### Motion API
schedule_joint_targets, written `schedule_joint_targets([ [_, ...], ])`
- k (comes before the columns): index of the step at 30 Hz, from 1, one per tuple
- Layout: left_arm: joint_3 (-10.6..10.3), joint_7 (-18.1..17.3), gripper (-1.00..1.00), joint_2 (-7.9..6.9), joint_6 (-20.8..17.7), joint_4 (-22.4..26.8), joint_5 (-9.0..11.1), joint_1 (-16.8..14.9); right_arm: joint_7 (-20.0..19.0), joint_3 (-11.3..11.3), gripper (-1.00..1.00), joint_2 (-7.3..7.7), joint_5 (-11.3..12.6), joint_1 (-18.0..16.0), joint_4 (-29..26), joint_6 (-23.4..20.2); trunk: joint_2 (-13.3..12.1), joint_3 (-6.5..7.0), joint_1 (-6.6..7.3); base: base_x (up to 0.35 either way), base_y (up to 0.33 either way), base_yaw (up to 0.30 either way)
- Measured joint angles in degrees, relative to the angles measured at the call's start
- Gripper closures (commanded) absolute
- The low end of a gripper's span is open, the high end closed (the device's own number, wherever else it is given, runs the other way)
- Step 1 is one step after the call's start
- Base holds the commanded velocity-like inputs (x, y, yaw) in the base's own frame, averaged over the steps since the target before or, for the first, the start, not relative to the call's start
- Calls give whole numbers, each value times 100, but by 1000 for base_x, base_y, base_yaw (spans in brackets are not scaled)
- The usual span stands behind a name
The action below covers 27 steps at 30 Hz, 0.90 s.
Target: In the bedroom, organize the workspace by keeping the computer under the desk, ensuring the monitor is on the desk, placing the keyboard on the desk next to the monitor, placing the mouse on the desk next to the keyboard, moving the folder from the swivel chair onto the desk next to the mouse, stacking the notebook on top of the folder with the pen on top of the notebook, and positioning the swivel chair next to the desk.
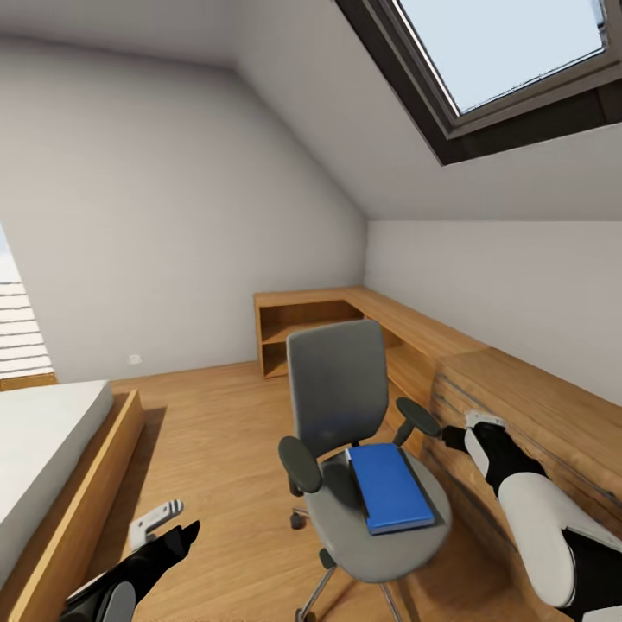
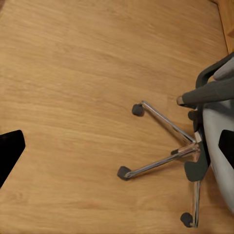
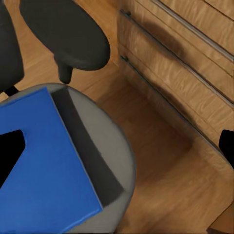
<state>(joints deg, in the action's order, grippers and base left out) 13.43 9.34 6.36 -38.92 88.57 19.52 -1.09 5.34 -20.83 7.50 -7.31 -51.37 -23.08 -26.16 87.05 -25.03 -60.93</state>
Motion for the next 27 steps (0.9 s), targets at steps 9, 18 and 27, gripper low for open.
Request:
schedule_joint_targets([
  [9, 8, -2, -100, -27, 20, 21, -2, 0, -8, 2, -100, -190, -416, 0, 396, 471, 0, 0, 0, 9, 0, 20],
  [18, 2, -8, -100, -21, 27, 47, 0, 0, -9, 31, -100, -411, -649, -1, 924, 1413, 1, 0, 3, 238, 0, 1],
  [27, -5, -16, -100, -25, 17, 48, 0, 0, -16, 42, -100, -459, -668, -1, 1145, 1645, 0, 0, 0, 59, 0, 0],
])
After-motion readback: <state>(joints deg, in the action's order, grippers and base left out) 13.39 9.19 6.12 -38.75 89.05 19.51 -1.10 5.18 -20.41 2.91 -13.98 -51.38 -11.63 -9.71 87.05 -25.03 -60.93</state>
